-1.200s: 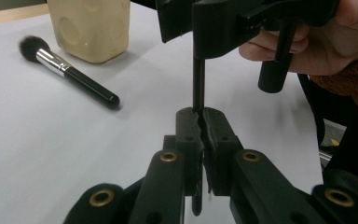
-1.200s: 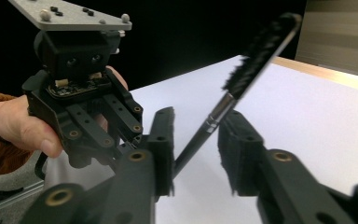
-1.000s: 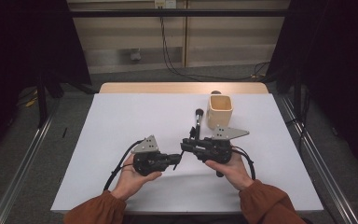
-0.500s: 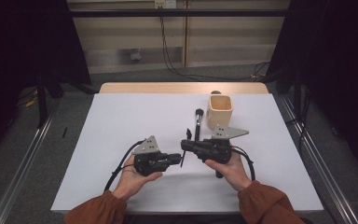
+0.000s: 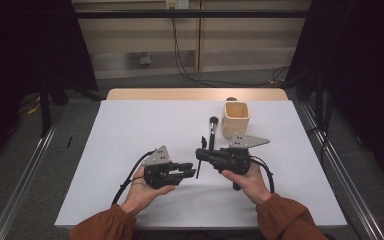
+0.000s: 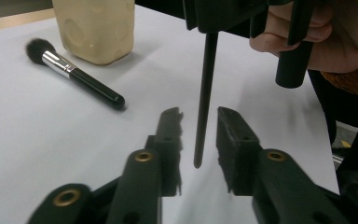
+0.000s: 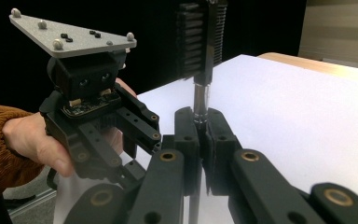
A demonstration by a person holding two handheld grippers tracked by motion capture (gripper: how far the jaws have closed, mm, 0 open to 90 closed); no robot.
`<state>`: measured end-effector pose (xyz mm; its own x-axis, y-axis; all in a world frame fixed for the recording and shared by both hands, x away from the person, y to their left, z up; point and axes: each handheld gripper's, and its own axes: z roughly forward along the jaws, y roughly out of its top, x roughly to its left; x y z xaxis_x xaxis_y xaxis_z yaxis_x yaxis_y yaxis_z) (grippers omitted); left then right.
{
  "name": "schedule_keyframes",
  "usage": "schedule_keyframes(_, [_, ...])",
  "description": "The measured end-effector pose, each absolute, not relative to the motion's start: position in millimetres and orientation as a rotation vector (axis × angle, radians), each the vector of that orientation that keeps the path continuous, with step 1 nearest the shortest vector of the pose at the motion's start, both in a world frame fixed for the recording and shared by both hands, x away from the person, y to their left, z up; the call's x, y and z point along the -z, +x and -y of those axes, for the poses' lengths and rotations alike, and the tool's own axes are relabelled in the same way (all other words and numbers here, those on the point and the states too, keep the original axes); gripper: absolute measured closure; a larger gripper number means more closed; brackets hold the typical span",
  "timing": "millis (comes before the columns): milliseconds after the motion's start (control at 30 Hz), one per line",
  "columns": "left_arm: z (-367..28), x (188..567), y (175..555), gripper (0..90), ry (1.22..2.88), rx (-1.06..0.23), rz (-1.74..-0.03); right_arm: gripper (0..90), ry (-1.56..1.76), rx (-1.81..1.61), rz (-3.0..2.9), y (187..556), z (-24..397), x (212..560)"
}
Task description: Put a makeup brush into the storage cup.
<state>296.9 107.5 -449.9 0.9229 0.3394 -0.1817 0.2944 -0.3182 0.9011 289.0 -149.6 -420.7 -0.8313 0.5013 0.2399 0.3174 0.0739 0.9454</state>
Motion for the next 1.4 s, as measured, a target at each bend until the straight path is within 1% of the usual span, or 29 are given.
schedule_keyframes(167, [-111, 450, 297, 62.2, 1.914, -0.06, -0.484, 85.8, 0.843, -1.852, -2.18, 289, 153, 419])
schedule_keyframes(233, [-112, 449, 297, 57.4, 1.9, -0.06, -0.492, 85.9, 0.845, -1.847, -2.176, 289, 154, 419])
schedule_keyframes(300, [-113, 448, 297, 54.7, 1.898, -0.074, -0.496, 85.9, 0.837, -1.843, -2.174, 289, 156, 418])
schedule_keyframes(367, [-114, 447, 297, 49.1, 1.898, -0.075, -0.5, 85.9, 0.833, -1.838, -2.172, 289, 157, 417])
schedule_keyframes(433, [-116, 446, 296, 47.1, 1.895, -0.08, -0.498, 85.9, 0.835, -1.839, -2.168, 289, 159, 415])
schedule_keyframes(700, [-123, 442, 292, 21.3, 1.885, -0.129, -0.573, 85.9, 0.854, -1.799, -2.172, 290, 166, 413])
schedule_keyframes(800, [-129, 441, 290, 16.0, 1.88, -0.142, -0.596, 85.9, 0.857, -1.786, -2.157, 291, 171, 410])
schedule_keyframes(1100, [-143, 437, 292, 6.4, 1.847, -0.147, -0.654, 85.9, 0.865, -1.759, -2.132, 291, 185, 405])
schedule_keyframes(1267, [-153, 433, 291, 4.5, 1.805, -0.157, -0.673, 85.9, 0.887, -1.751, -2.111, 292, 195, 398])
schedule_keyframes(1400, [-159, 433, 288, 3.8, 1.808, -0.176, -0.651, 85.9, 0.896, -1.752, -2.074, 293, 203, 390])
